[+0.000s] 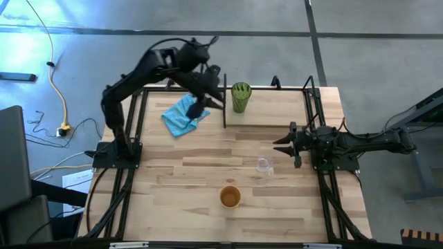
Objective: Stack small to large cups/mugs on shelf
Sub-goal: Put the yellow cup on the shelf
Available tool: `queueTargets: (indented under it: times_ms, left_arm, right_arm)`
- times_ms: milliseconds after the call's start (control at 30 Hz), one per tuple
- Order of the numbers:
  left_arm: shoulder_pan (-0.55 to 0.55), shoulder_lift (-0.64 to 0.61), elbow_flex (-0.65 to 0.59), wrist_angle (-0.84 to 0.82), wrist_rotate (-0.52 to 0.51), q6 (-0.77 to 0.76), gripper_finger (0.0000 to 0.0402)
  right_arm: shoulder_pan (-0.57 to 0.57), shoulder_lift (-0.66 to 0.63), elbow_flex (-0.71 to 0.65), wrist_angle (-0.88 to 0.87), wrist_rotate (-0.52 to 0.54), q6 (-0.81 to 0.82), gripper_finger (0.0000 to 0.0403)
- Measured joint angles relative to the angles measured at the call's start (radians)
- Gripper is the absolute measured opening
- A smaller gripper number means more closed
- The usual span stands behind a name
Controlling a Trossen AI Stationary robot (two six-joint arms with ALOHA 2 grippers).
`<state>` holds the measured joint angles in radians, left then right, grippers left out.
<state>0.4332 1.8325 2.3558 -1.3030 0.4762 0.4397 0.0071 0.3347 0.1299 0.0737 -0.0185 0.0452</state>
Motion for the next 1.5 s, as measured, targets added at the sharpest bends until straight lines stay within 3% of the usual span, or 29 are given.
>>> queueTargets:
  times_ms: [167,233,600,1000,1100,1267,1333,1500]
  left_arm:
    - [-0.009,-0.053,0.0,-0.057,0.228,0.001,0.0108]
    - [-0.028,-0.058,0.001,-0.081,0.268,0.013,0.0108]
    - [-0.117,-0.05,-0.064,-0.161,0.306,0.08,0.0108]
    - [-0.154,-0.115,-0.238,-0.051,0.315,0.105,0.0108]
    - [-0.154,-0.172,-0.294,0.084,0.267,0.071,0.0108]
    - [-0.171,-0.282,-0.398,0.359,0.041,-0.037,0.0108]
    - [-0.185,-0.33,-0.452,0.452,-0.005,-0.062,0.0108]
    - [-0.211,-0.478,-0.668,0.707,-0.138,-0.132,0.0108]
  right_arm:
    - [0.0,0.0,0.0,0.171,0.0,0.007,0.0091]
    - [0.0,0.0,0.001,0.221,-0.003,0.013,0.0091]
    - [0.001,0.112,0.135,0.223,-0.179,0.062,0.0091]
    - [0.001,0.339,0.361,0.055,-0.192,-0.001,0.0091]
    - [0.001,0.38,0.388,0.043,-0.191,-0.003,0.0091]
    - [0.001,0.425,0.399,0.048,-0.191,-0.054,0.0091]
    - [0.0,0.438,0.399,0.05,-0.191,-0.073,0.0091]
    - [0.0,0.454,0.399,0.056,-0.188,-0.08,0.0091]
